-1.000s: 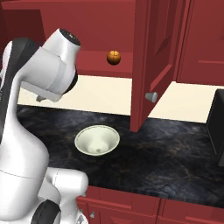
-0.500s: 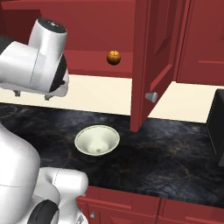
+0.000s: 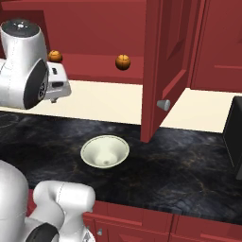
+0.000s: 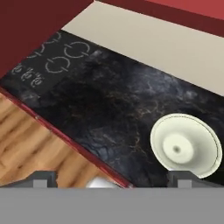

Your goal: Open the cabinet. Pick the orange and orange from the cabinet and place them into the bowl. Then close the cabinet.

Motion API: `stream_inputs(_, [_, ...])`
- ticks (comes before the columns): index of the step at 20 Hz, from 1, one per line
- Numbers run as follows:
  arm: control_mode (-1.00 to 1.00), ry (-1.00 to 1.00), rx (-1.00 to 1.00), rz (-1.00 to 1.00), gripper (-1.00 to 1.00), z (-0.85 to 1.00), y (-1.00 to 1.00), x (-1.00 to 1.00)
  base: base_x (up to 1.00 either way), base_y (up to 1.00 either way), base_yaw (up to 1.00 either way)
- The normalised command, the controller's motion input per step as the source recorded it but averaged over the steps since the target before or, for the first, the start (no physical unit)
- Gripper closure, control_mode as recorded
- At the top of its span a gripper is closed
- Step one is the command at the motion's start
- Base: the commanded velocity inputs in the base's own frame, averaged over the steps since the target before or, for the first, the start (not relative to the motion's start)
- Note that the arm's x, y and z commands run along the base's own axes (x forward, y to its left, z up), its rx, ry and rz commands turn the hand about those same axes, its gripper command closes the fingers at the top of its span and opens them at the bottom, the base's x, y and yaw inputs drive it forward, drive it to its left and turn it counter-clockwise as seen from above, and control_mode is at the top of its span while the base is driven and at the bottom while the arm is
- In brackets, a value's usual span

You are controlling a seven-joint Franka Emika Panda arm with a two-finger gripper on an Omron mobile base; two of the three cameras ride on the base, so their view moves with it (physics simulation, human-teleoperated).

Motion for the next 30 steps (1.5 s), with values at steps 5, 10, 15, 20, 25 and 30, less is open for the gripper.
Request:
stream_inputs(5, [-1.0,-0.21,-0.07,-0.09,-1.0,0.0,-0.16,-0.19,0.0,0.0,0.0])
stream_inputs(10, [-1.0,-0.07,0.0,-0.05,-1.0,0.0,-0.33,-0.27,0.0,0.0,0.0])
stream_inputs(15, [-1.0,-0.11,-0.03,-0.15,-1.0,0.0,-0.16,-0.01,0.0,0.0,0.0])
stream_inputs(20, [-1.0,-0.09,-0.03,-0.24,-1.0,0.0,-0.04,0.0,0.0,0.0,0.0])
stream_inputs(25, [-1.0,-0.03,0.0,-0.28,-1.0,0.06,-0.16,0.0,0.0,0.0,0.0])
stream_inputs(30, [-1.0,-0.05,0.0,-0.18,-1.0,0.17,-0.3,0.0,0.0,0.0,0.0])
